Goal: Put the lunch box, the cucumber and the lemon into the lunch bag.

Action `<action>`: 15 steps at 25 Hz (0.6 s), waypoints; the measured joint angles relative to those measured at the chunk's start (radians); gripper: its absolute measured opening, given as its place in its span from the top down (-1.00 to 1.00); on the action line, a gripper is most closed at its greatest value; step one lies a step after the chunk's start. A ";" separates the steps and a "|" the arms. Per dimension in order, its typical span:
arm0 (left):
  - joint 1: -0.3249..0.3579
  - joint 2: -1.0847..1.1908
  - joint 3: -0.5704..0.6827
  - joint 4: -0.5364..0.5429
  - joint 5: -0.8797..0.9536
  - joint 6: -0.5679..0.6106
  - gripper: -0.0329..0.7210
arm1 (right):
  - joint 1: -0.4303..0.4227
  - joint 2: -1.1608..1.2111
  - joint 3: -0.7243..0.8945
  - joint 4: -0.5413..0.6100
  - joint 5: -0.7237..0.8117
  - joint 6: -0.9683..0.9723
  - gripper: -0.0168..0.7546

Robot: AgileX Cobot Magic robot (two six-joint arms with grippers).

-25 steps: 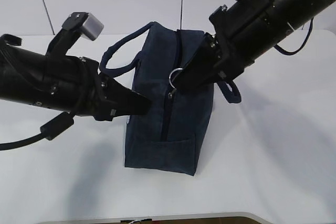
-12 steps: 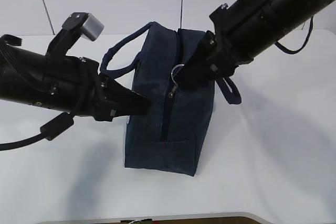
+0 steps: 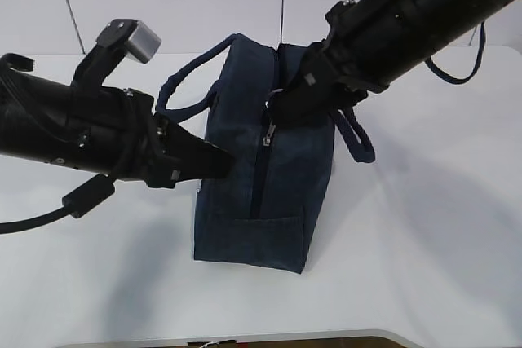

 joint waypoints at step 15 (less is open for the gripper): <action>0.000 0.000 0.000 0.000 -0.004 0.000 0.93 | 0.002 0.000 0.000 0.000 -0.186 0.042 0.94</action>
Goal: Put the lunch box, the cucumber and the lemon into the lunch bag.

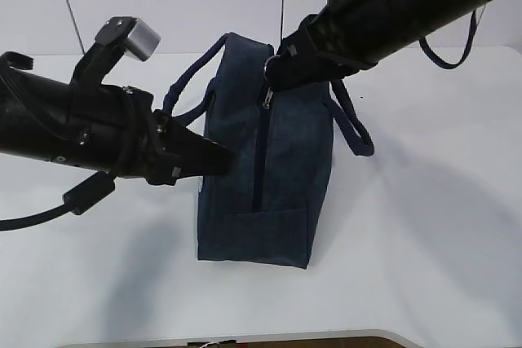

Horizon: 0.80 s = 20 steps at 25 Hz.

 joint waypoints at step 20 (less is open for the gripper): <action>0.000 0.000 0.000 0.040 0.016 0.000 0.94 | 0.000 0.008 0.000 0.008 -0.336 0.003 0.94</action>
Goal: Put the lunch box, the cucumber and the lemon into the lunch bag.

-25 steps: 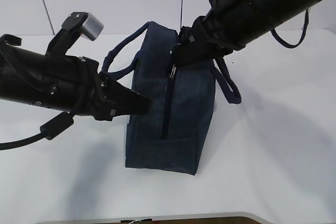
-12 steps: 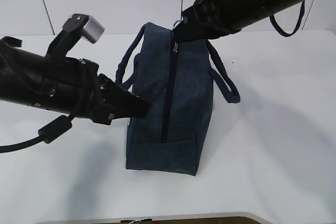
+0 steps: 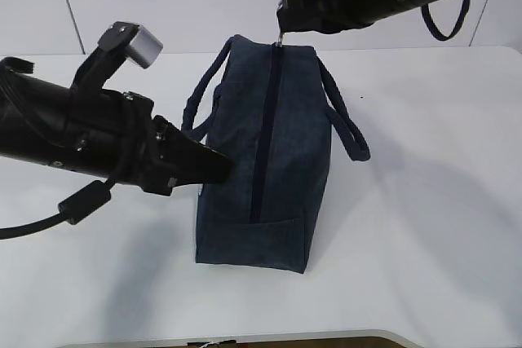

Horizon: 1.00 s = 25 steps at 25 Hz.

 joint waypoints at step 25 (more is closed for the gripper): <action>0.000 0.000 0.000 0.150 -0.003 -0.013 0.94 | -0.059 0.249 -0.256 0.008 0.016 0.000 0.94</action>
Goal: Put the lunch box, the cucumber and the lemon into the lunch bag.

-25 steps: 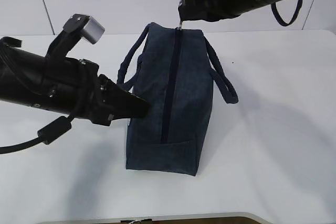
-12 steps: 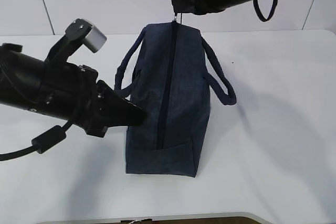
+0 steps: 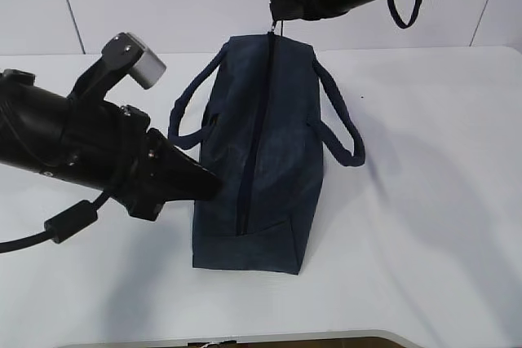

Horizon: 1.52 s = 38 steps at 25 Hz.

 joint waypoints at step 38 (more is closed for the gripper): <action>0.076 -0.067 0.008 0.000 -0.711 -0.007 0.94 | -0.044 0.013 -0.165 -0.229 0.694 0.081 0.94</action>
